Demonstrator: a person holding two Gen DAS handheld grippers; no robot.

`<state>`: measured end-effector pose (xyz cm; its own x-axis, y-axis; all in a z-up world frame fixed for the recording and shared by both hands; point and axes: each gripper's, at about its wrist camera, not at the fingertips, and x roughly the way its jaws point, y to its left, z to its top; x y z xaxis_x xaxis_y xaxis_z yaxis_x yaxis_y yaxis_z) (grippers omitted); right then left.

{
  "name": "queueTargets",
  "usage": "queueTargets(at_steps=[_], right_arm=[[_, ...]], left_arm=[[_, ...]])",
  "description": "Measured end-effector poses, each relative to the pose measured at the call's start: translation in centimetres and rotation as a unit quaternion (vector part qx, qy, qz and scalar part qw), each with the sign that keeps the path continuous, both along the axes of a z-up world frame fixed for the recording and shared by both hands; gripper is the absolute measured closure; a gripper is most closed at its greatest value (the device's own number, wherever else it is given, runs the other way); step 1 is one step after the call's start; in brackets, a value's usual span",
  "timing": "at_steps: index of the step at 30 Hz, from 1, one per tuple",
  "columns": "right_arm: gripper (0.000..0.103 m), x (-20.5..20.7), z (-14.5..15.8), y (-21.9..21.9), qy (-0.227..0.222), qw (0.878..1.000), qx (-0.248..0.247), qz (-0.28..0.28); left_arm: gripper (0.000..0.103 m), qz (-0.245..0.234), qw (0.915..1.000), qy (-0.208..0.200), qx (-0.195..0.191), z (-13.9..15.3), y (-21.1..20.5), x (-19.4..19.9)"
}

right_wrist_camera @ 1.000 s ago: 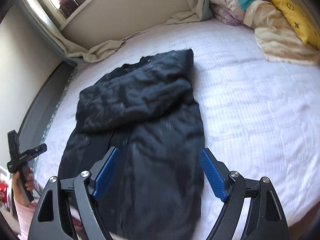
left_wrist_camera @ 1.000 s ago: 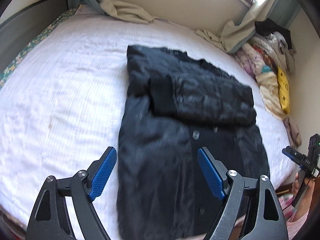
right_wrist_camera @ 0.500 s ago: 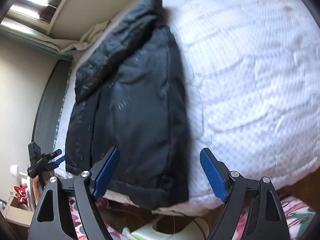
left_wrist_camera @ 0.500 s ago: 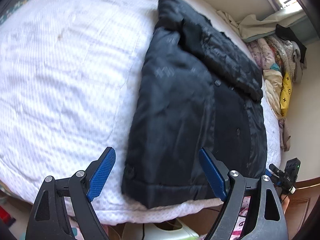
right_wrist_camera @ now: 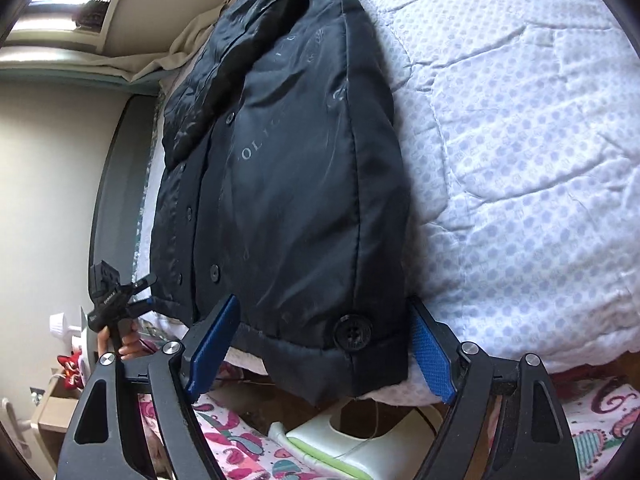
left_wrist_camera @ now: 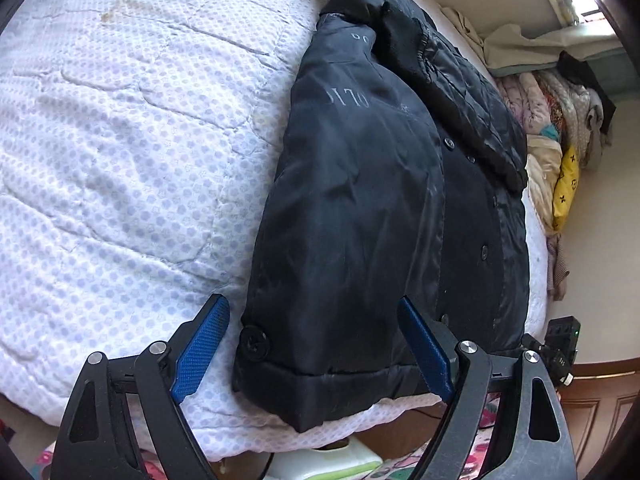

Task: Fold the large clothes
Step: 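Grasp the coat hem with both tools and lift it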

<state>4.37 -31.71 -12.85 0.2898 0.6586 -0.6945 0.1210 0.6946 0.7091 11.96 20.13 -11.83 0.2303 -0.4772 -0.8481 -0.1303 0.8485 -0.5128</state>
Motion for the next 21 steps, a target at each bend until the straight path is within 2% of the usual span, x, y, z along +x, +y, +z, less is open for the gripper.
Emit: queueTargets(at_steps=[1,2,3,4,5,6,8,10,15,21], right_arm=[[0.022,0.0,-0.1,-0.2,0.000,1.000,0.009,-0.006],[0.025,0.1,-0.2,-0.3,0.001,1.000,0.014,-0.011],[0.028,0.1,-0.2,-0.4,0.000,1.000,0.015,-0.014],[0.036,0.2,-0.1,-0.5,-0.002,1.000,0.014,-0.016],[0.047,0.2,-0.1,-0.5,-0.004,1.000,0.010,-0.017],[0.054,0.3,-0.1,-0.4,-0.005,1.000,0.006,-0.018],[0.080,0.6,-0.2,-0.2,-0.003,1.000,0.014,-0.014],[0.087,0.7,-0.1,0.1,-0.009,1.000,0.015,-0.008],[0.092,0.2,1.5,0.3,-0.041,0.999,0.021,-0.006],[0.094,-1.4,2.8,-0.1,-0.050,0.998,0.045,-0.012]], left_arm=[[0.027,-0.003,1.0000,-0.003,0.002,0.0,-0.2,0.0],[0.038,-0.009,0.9999,-0.005,0.005,0.0,-0.4,0.0],[0.045,-0.016,0.9998,-0.006,0.013,0.0,-0.7,0.0],[0.049,-0.022,0.9996,-0.009,0.017,0.1,-0.9,-0.1],[0.063,-0.030,0.9995,-0.010,0.005,0.1,-1.1,-0.2],[0.074,-0.034,0.9993,-0.009,-0.013,0.0,-1.2,-0.2],[0.076,-0.035,0.9991,-0.010,-0.022,-0.1,-1.3,-0.2],[0.079,-0.036,0.9990,-0.017,-0.020,0.2,-1.4,-0.4],[0.083,-0.026,0.9978,-0.041,-0.046,1.8,-0.9,-2.0],[0.083,-0.030,0.9963,-0.045,-0.066,3.5,-0.4,-5.3]])
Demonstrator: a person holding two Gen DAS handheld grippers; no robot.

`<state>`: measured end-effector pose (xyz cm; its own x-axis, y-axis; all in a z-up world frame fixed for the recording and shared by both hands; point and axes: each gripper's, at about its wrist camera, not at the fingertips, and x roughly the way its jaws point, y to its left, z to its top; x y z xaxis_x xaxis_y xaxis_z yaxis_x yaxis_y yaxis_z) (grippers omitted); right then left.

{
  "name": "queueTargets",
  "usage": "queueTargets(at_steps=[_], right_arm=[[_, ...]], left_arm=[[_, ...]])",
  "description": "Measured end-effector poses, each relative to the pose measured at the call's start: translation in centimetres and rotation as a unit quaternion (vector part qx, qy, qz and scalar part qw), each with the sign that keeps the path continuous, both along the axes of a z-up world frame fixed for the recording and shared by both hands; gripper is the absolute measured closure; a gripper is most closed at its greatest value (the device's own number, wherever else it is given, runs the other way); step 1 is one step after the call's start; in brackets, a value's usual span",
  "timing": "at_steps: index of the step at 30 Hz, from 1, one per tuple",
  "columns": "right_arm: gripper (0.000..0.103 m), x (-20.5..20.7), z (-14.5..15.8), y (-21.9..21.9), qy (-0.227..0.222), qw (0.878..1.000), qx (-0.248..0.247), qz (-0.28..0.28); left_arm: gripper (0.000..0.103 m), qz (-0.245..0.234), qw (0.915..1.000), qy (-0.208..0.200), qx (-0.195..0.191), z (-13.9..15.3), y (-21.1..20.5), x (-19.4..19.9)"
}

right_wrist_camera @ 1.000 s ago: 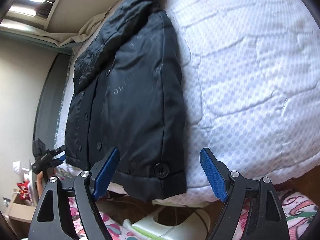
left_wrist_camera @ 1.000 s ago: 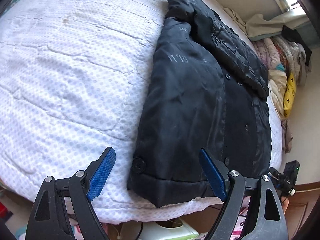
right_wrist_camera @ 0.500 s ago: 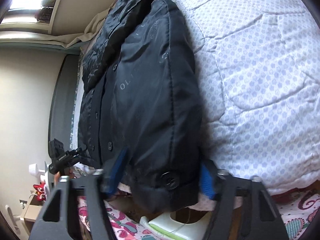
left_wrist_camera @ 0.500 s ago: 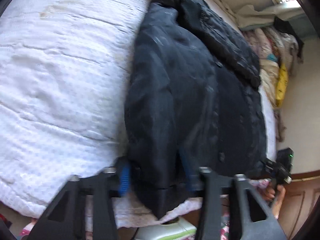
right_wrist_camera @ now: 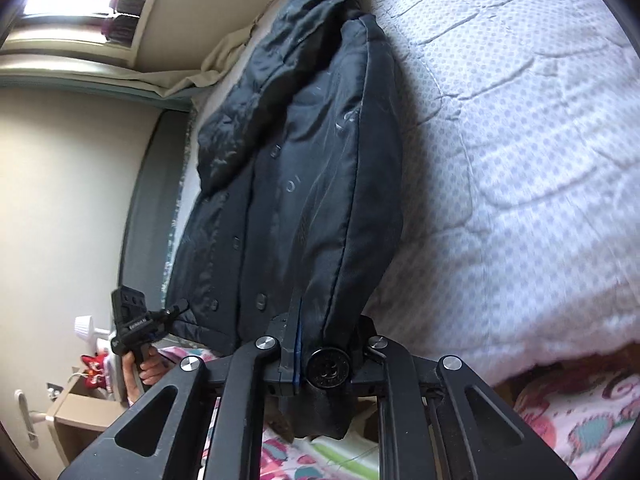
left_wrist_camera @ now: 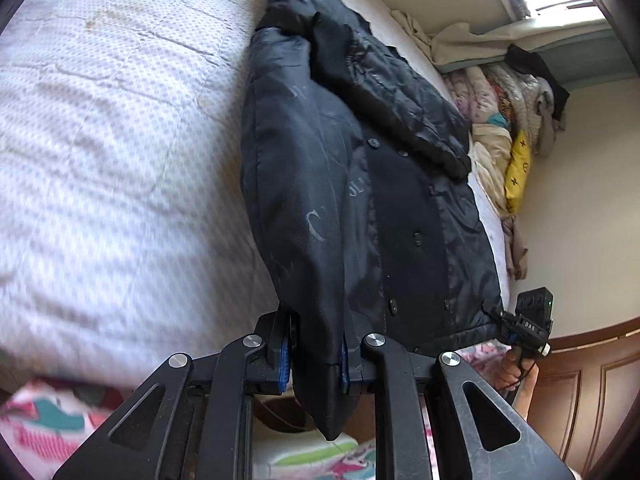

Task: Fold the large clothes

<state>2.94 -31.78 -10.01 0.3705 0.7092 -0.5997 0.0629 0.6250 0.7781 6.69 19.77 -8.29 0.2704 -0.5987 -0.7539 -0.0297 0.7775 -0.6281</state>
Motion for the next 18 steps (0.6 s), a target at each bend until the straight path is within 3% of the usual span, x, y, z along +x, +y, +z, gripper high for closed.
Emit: queueTargets(at_steps=[11,18], right_arm=[[0.094,-4.9,2.4,-0.8,-0.015,1.000,0.020,-0.009],[0.094,-4.6,2.9,-1.7,-0.022,0.999,0.046,-0.017]], left_arm=[[0.083,0.007,0.9995,0.013,-0.029,0.7,1.2,-4.2],[0.084,0.009,0.9992,0.001,-0.039,2.0,0.8,-4.6]])
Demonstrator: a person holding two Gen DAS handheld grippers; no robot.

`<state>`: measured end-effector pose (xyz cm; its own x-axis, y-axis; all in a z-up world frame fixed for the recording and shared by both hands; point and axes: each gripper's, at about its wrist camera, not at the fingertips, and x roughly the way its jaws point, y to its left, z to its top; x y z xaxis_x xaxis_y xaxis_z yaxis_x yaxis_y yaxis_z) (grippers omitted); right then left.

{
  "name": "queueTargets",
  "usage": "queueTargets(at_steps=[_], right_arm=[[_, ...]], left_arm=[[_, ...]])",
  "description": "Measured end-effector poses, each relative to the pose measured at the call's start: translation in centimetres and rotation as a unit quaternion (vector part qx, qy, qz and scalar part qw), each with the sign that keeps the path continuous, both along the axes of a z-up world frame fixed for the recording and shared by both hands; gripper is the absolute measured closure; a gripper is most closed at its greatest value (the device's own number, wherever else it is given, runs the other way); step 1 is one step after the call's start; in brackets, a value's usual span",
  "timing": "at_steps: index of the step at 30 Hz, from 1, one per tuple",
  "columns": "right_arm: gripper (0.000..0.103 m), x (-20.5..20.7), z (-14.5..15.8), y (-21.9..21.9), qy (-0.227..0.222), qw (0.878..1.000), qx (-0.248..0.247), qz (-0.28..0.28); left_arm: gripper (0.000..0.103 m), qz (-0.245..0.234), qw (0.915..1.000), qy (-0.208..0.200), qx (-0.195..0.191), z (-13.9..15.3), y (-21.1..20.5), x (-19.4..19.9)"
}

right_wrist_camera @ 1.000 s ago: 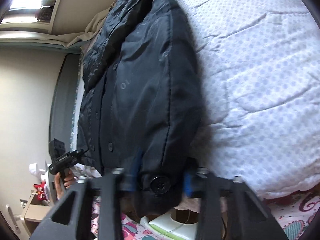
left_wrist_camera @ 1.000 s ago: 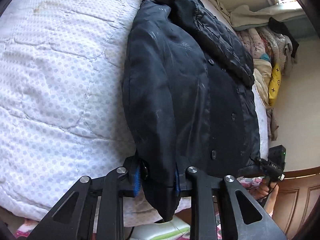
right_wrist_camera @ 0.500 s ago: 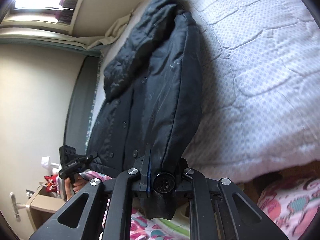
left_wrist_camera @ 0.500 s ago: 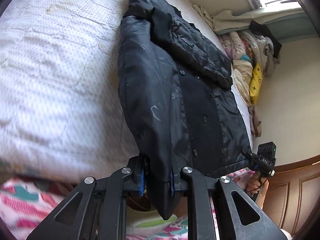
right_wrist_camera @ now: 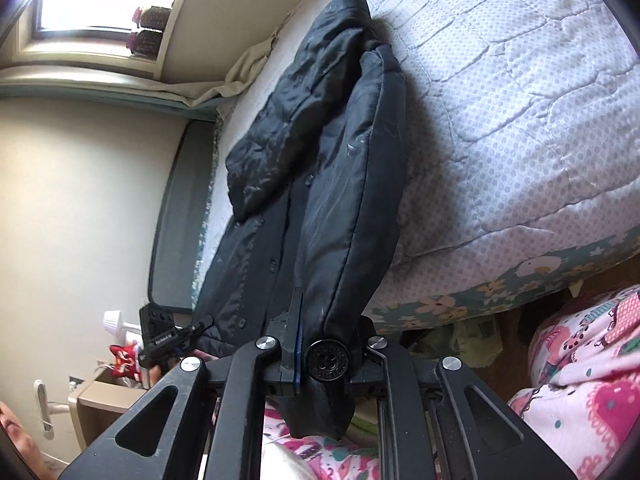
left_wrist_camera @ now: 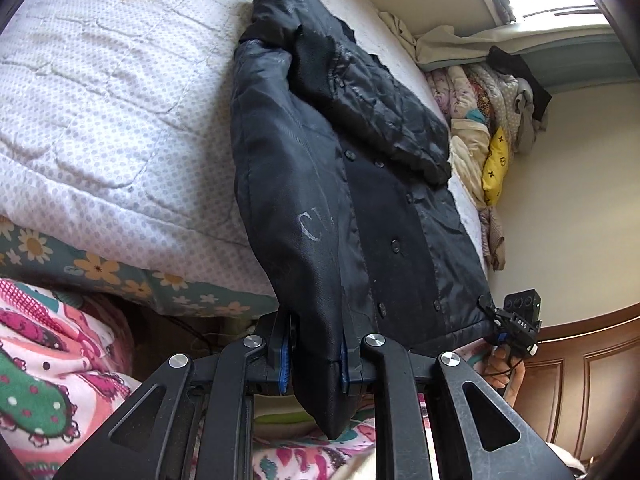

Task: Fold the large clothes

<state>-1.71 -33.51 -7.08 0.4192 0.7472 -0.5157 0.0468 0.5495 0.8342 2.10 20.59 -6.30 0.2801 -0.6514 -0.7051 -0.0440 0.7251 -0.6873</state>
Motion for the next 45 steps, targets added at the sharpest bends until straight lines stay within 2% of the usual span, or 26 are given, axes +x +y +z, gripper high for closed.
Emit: queueTargets(at_steps=[4,8,15,20,28,34,38,40,43,45], right_arm=[[0.094,1.5,1.1,-0.4,-0.018,1.000,0.019,-0.001],[0.094,4.4,3.8,-0.2,-0.053,0.998,0.026,-0.005],[0.094,12.0,8.5,0.1,-0.108,0.994,0.026,-0.016],[0.094,18.1,9.7,0.5,-0.119,0.992,0.017,-0.026],[0.094,26.7,9.0,0.3,-0.105,0.993,0.004,-0.050],[0.093,32.8,5.3,0.6,-0.068,0.995,0.003,-0.076],[0.091,35.2,2.9,1.3,-0.056,0.995,-0.011,-0.078],[0.088,36.0,1.8,1.6,-0.050,0.996,-0.017,-0.078],[0.086,37.0,0.1,1.5,-0.039,0.995,-0.025,-0.084],[0.082,37.6,-0.9,1.2,-0.026,0.995,-0.012,-0.091]], left_arm=[[0.084,-0.005,0.9996,-0.023,-0.014,2.0,0.1,1.4],[0.084,-0.002,0.9980,-0.059,-0.021,4.9,0.2,4.1],[0.084,0.026,0.9921,-0.117,-0.035,9.6,0.8,12.1],[0.084,0.056,0.9898,-0.128,-0.028,10.4,0.7,18.0],[0.084,0.105,0.9881,-0.112,-0.016,7.0,0.9,27.2],[0.084,0.121,0.9884,-0.089,-0.021,3.3,1.2,32.5],[0.084,0.127,0.9892,-0.073,-0.006,1.1,0.9,34.7],[0.078,0.131,0.9894,-0.063,-0.006,0.4,0.9,35.4],[0.059,0.136,0.9895,-0.043,-0.023,-0.7,1.3,36.4],[0.042,0.151,0.9868,-0.043,-0.039,-0.9,1.8,36.3]])
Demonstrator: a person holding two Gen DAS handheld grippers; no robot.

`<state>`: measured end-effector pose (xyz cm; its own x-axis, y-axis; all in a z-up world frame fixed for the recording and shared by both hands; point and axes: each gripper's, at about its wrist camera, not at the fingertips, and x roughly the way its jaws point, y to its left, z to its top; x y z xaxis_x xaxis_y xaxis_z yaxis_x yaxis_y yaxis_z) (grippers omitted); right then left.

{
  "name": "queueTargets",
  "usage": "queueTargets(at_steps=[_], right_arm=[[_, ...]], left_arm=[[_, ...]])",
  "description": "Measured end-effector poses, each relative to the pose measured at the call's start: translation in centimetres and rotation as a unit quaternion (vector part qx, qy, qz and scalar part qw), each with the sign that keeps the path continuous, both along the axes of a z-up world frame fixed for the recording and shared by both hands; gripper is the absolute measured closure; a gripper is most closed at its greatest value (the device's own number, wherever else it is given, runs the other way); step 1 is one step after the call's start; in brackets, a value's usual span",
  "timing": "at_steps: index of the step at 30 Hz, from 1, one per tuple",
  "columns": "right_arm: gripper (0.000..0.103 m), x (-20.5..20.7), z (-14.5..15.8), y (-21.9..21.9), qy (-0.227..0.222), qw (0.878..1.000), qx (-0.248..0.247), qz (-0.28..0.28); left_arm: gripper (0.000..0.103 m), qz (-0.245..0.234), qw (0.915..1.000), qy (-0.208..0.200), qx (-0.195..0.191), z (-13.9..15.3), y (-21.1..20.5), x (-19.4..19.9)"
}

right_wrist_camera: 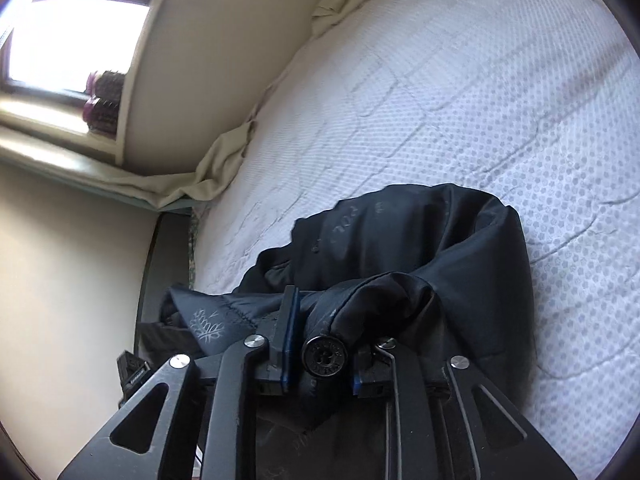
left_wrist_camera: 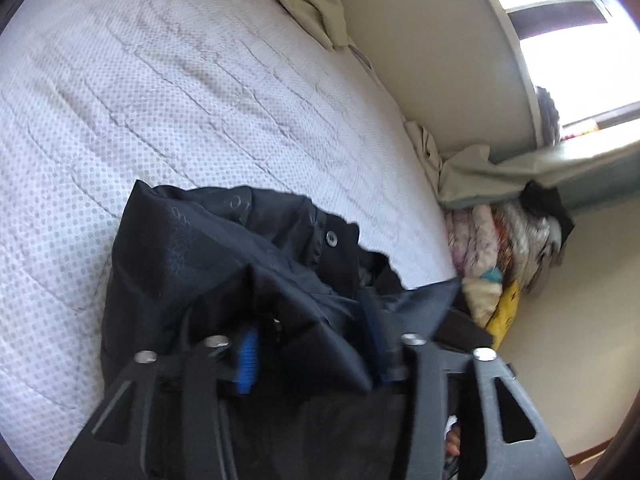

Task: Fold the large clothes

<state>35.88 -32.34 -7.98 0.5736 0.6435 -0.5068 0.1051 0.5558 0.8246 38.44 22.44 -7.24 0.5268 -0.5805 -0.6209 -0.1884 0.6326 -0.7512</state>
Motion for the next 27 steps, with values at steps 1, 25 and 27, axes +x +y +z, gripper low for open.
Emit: queueTargets(at_steps=[1,25,27], right_arm=[[0.076,0.2,-0.3,-0.2,0.003,1.000,0.012,-0.003],[0.059,-4.2,6.5,11.3,-0.128,0.866,-0.482,0.039],[0.061,-3.2,4.7,10.6,-0.095,0.867,-0.488,0.044]], left_arm=[[0.038,0.005,1.0000,-0.001,-0.004,0.0,0.2,0.0],[0.009,-0.068,0.8806,-0.068,0.464,2.0,-11.7,-2.4],[0.010,-0.062,0.8873,-0.034,0.456,0.5,-9.8,-1.3]])
